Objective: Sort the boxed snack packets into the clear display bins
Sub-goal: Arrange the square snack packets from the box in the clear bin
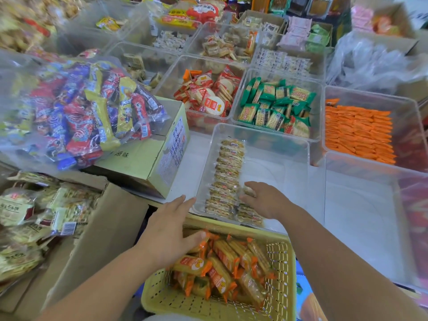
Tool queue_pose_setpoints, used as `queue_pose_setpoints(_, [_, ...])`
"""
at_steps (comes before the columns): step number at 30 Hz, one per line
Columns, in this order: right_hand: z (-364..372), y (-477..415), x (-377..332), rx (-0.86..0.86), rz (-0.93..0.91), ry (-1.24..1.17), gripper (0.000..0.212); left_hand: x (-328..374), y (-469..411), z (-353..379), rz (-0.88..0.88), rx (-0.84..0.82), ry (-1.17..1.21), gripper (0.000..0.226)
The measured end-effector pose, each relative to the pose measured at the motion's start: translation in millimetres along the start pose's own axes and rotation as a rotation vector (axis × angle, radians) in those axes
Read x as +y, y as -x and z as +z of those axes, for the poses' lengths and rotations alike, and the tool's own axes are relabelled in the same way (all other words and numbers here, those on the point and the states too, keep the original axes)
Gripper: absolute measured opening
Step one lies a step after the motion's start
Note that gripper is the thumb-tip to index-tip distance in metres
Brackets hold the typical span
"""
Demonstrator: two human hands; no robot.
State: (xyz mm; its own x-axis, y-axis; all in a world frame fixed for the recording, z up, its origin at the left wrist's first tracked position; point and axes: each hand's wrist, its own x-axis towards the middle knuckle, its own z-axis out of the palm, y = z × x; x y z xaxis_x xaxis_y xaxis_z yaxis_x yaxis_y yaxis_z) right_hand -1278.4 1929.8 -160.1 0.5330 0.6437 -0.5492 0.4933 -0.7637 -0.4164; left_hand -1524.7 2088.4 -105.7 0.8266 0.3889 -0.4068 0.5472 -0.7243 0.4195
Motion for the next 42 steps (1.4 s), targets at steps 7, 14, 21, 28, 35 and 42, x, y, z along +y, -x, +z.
queue_pose_setpoints(7, [15.3,33.6,-104.1,0.23,-0.129,0.04,0.049,-55.9,90.4,-29.9,0.003,0.299,0.174,0.068])
queue_pose_setpoints(14, [114.7,81.0,-281.3,0.248,-0.669,0.086,0.048,-193.7,175.1,-54.5,-0.287,0.537,0.232,0.048])
queue_pose_setpoints(21, [206.5,97.4,-377.4,0.188,-0.588,0.464,0.067,-356.1,208.6,-84.9,-0.574,0.364,0.034,0.067])
queue_pose_setpoints(28, [221.7,95.5,-384.4,0.345,-0.441,0.561,0.057,-414.8,177.2,-116.0,-0.441,0.046,-0.545,0.088])
queue_pose_setpoints(35, [223.9,96.8,-388.2,0.319,-0.376,0.606,0.058,-432.2,158.1,-112.5,-0.171,-0.22,-0.724,0.108])
queue_pose_setpoints(42, [226.2,94.9,-392.2,0.333,-0.345,0.62,0.052,-434.5,150.5,-91.8,-0.134,-0.36,-0.658,0.136])
